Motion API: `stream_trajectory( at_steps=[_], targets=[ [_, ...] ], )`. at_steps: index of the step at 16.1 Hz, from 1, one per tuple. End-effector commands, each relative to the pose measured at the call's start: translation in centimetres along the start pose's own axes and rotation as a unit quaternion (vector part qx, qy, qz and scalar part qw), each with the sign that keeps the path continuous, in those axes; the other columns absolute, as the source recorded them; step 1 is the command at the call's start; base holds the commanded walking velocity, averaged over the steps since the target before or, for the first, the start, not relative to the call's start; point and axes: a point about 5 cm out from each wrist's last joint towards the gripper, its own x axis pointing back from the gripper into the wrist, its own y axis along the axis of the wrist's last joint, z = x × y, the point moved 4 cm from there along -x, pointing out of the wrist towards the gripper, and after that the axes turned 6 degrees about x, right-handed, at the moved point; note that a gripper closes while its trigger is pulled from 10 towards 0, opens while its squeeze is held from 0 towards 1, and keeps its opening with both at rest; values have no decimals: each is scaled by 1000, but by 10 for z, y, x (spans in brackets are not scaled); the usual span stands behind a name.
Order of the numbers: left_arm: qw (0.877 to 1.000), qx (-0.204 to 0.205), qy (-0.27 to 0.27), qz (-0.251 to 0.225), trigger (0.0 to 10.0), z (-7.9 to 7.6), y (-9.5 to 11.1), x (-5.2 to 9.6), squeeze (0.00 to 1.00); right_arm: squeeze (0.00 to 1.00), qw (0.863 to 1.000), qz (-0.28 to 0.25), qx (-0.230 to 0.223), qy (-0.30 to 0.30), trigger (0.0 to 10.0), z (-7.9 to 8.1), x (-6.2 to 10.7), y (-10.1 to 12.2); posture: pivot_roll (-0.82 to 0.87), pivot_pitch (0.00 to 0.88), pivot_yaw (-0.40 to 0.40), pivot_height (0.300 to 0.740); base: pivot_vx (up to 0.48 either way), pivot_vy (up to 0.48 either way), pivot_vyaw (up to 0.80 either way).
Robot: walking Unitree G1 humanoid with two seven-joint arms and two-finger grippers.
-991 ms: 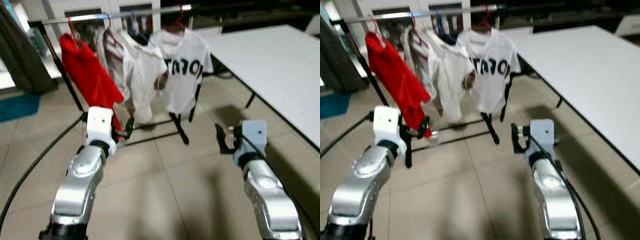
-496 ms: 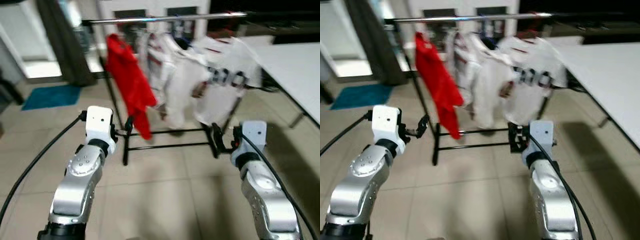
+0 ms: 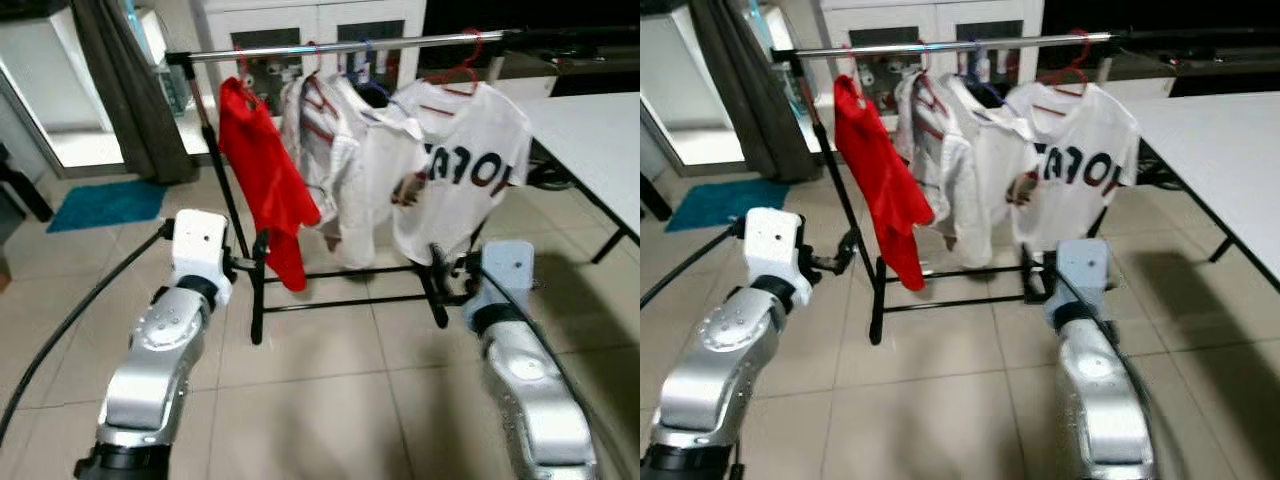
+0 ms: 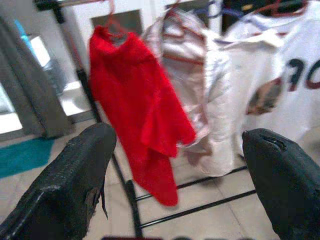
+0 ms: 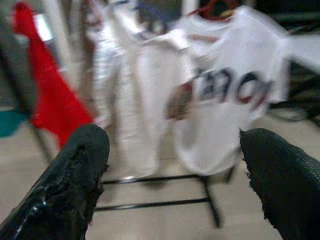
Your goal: Hang hanger
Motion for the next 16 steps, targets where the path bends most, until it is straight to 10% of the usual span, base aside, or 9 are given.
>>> stream_trajectory(
  at_steps=[1,16],
  targets=[
    [1000,-1,3,-3,10000,1,3,0,1000,0,1000,-14,-5,4,10000,-1,1,8,-45,18,57,740,285,0,0],
    [1000,7,6,-11,10000,0,5,-3,1000,0,999,-27,9,-24,10000,-9,-7,15,-47,1,39,740,282,0,148]
  ],
)
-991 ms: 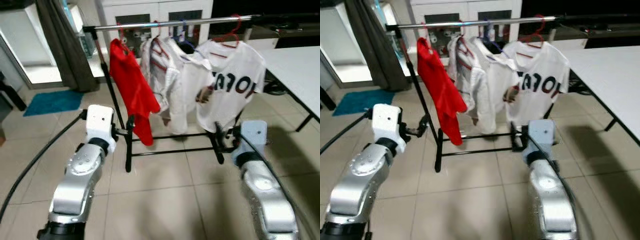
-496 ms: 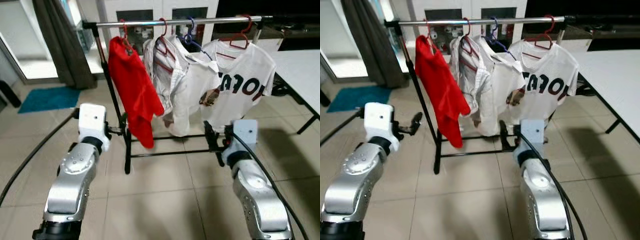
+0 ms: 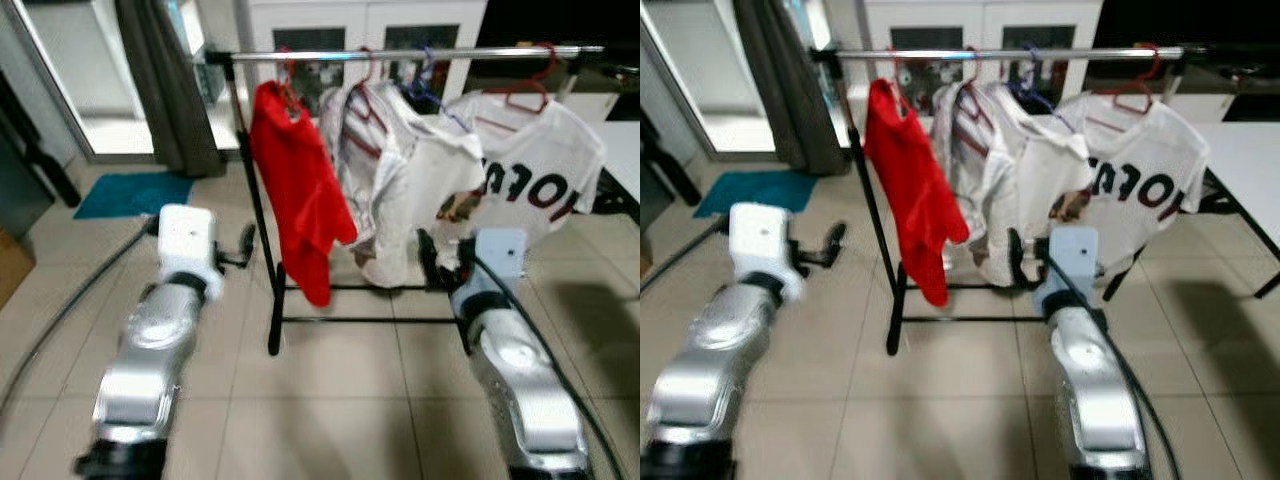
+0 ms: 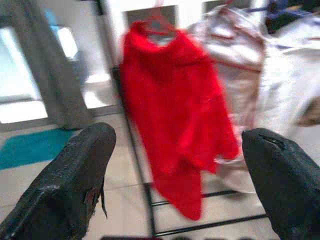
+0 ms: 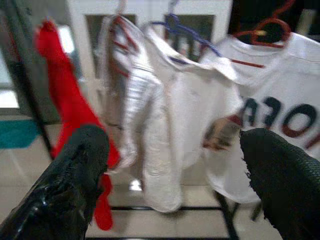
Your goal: Hang hanger
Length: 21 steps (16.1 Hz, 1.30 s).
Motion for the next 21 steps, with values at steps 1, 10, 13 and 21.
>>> stream_trajectory(
  at_steps=[1,10,13,21],
  targets=[
    [1000,-10,11,-8,10000,8,5,1,1000,0,1000,-4,-1,-6,10000,1,-1,3,-47,0,38,740,296,0,0],
    [1000,-10,6,-11,10000,6,6,1,1000,0,1000,4,3,-20,10000,0,-2,0,-43,0,38,740,313,0,-267],
    [1000,-11,5,-11,10000,7,6,1,1000,0,998,-3,55,-26,10000,2,-2,0,-44,0,39,740,314,0,0],
    [1000,-15,7,-18,10000,7,9,0,1000,0,998,-28,-53,8,10000,6,-1,11,-36,0,36,740,307,0,0]
  ],
)
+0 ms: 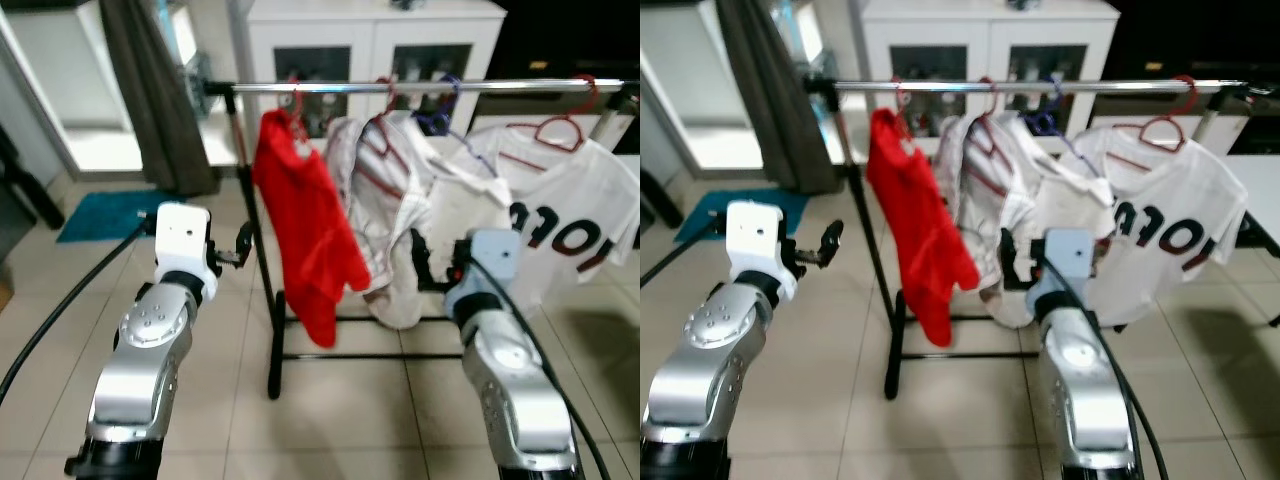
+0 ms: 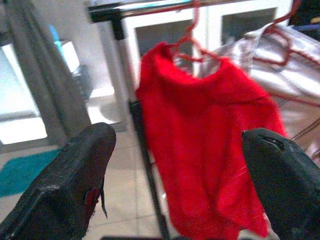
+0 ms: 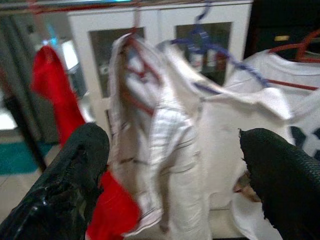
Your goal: Hang hanger
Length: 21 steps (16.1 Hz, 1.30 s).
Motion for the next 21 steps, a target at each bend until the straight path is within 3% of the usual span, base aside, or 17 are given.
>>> stream_trajectory(
  at_steps=[1,3,5,9,21],
  targets=[
    [1000,-4,-7,-5,10000,-5,3,-2,1000,0,1000,-20,-7,-6,10000,-5,0,8,-36,0,38,740,304,0,0],
    [1000,-5,-6,-6,10000,-5,4,-2,1000,0,1000,-28,9,-1,10000,-5,-1,11,-36,0,39,740,298,0,0],
    [1000,-4,-6,-8,10000,-5,4,-3,1000,0,1000,-27,-9,6,10000,-4,-3,12,-37,0,38,740,292,0,0],
    [1000,-8,-7,-12,10000,-7,6,-5,1000,0,999,-33,39,14,10000,-2,-7,15,-33,0,36,740,292,0,400],
    [1000,-13,-9,-16,10000,-7,8,-8,1000,0,999,-30,17,13,10000,0,-13,16,-25,0,30,740,292,0,67]
  ],
)
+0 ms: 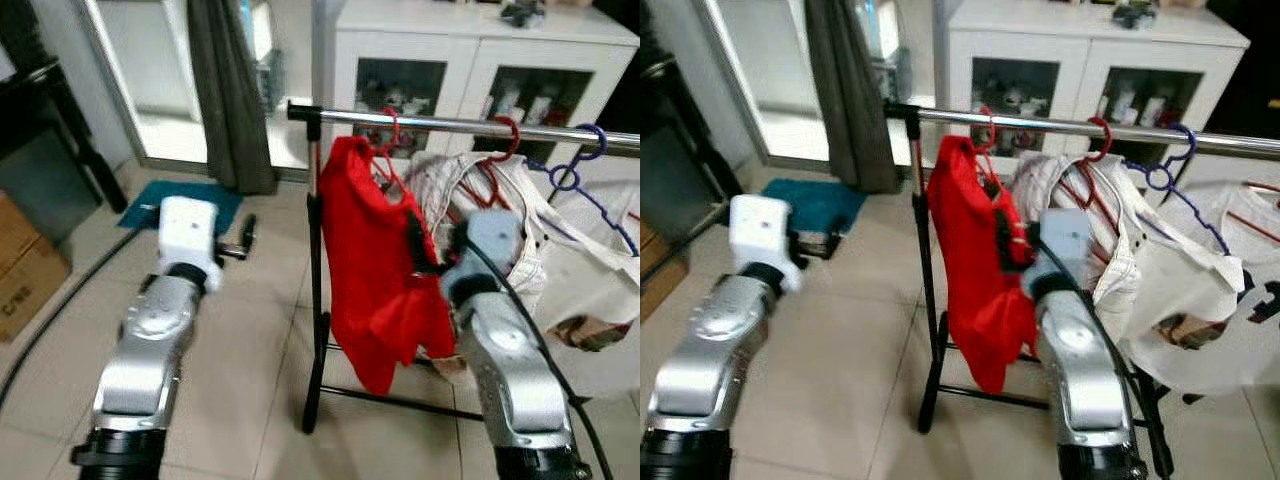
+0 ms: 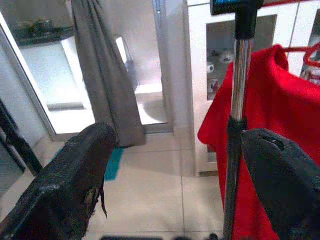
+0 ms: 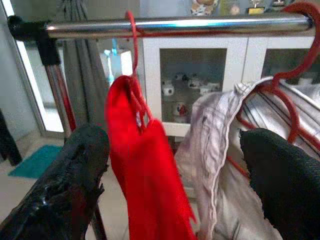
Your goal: Hang hanger
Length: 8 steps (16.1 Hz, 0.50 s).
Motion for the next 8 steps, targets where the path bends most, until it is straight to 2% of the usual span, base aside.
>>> stream_trajectory(
  at_steps=[1,5,8],
  targets=[
    [1000,0,-11,-6,10000,-8,4,-2,1000,0,1000,8,2,-13,10000,-10,0,-3,-23,0,30,740,292,0,0],
    [1000,2,-11,-7,10000,-7,4,-1,1000,0,1000,5,-5,-12,10000,-8,0,-3,-20,0,30,740,282,0,0],
    [1000,3,-4,-4,10000,-6,3,-2,1000,0,999,18,26,30,10000,5,1,-6,-19,0,29,740,0,0,0]
  ],
)
